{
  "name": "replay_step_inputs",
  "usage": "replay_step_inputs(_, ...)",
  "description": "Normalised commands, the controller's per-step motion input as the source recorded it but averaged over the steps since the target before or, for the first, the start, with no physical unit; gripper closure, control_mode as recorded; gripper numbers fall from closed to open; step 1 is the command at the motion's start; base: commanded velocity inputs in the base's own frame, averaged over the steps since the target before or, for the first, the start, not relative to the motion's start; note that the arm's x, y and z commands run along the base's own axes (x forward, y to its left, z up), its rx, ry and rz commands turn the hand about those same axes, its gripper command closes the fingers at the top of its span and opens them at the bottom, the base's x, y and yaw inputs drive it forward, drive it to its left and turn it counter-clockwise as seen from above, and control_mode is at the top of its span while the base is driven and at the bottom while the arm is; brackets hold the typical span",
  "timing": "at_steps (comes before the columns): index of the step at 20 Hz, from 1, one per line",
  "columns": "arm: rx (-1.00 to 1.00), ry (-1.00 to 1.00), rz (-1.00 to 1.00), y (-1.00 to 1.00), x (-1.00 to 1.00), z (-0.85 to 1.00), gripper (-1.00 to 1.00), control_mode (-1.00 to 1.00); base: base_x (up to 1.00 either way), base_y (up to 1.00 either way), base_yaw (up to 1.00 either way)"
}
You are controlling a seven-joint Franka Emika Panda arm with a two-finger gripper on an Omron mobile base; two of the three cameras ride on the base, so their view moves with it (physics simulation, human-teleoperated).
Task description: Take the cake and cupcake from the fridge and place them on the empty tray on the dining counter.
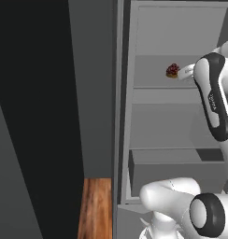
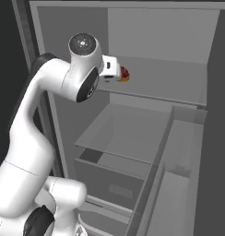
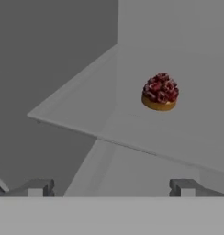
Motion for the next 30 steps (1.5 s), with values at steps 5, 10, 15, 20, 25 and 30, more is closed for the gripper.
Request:
replay_step_inputs(5,0.0,0.0,-0.05,-0.21,0.38,-0.04,-1.0,-1.0,0.0,0.0,0.0)
replay_step_inputs(10,0.0,0.0,-0.09,-0.28,0.39,0.0,-1.0,-1.0,0.0,0.0,0.0)
replay_step_inputs(15,0.0,0.0,-0.03,-0.03,0.44,0.0,-1.0,-1.0,0.0,0.0,0.0)
replay_step_inputs(20,0.0,0.0,0.0,0.0,0.28,-0.01,-1.0,-1.0,0.0,0.0,0.0)
replay_step_inputs(25,0.0,0.04,0.0,0.0,0.25,-0.11,-1.0,-1.0,0.0,0.0,0.0)
replay_step_inputs(30,0.0,0.06,0.0,0.0,0.47,-0.15,-1.0,-1.0,0.0,0.0,0.0)
